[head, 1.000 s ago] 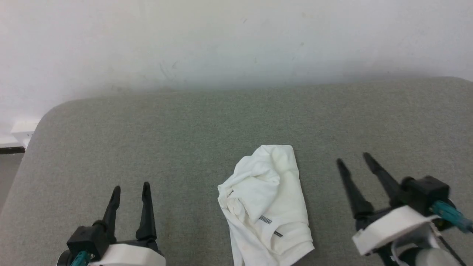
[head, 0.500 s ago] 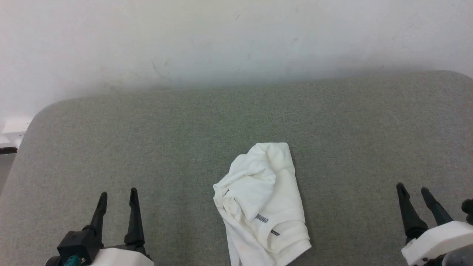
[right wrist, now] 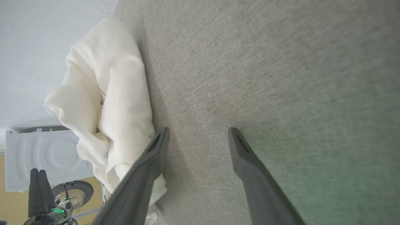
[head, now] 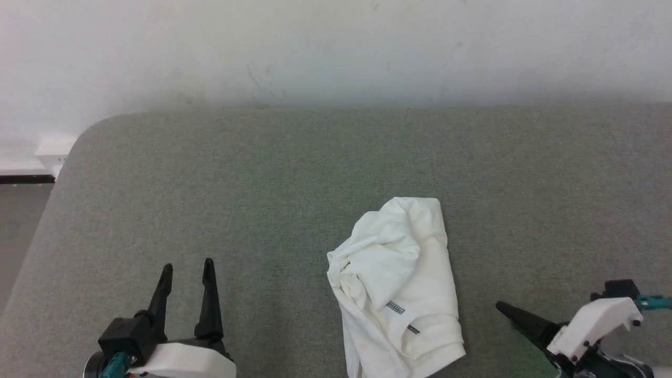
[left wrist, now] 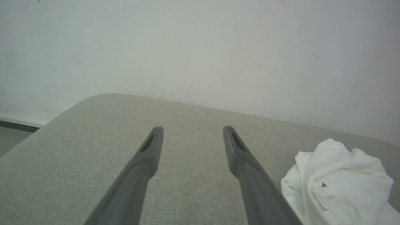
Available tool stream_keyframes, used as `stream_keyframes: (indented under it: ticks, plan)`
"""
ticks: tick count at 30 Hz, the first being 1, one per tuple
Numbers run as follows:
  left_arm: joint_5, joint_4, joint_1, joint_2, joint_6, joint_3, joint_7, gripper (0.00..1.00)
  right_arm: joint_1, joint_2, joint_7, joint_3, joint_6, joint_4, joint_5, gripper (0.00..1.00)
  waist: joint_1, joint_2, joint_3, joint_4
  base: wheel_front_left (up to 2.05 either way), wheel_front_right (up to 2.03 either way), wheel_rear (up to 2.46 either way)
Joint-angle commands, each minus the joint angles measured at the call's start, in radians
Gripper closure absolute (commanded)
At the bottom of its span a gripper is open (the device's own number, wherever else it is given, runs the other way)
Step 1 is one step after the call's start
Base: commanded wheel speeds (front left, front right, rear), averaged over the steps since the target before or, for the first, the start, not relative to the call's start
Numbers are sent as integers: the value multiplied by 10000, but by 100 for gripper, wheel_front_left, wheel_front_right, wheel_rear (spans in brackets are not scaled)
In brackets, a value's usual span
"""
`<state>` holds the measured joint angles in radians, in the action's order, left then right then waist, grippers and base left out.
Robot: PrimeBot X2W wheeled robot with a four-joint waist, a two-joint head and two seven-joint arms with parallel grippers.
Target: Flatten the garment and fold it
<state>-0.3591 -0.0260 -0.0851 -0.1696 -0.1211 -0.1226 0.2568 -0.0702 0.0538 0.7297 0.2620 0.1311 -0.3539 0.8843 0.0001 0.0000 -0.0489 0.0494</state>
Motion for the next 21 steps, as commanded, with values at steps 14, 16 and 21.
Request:
stream_keyframes:
  ticks: [14, 16, 21]
  plan:
    - [322, -261, 698, 383, 594, -30, 49, 0, -3110, -29, -1444, -2985, -4, -3855, 3018, 81, -1, 0, -600, 806, 0, 0, 0]
    - [354, -278, 723, 427, 642, -1, 49, 0, -3351, 101, -1693, -3362, -4, -3869, 2528, 100, -1, 0, -628, 859, 0, 0, 0]
    - [421, -329, 628, 526, 685, 165, 49, 0, -3667, 934, -2159, -4877, -4, -2950, 816, 100, -1, 0, -532, 745, 0, 0, 0]
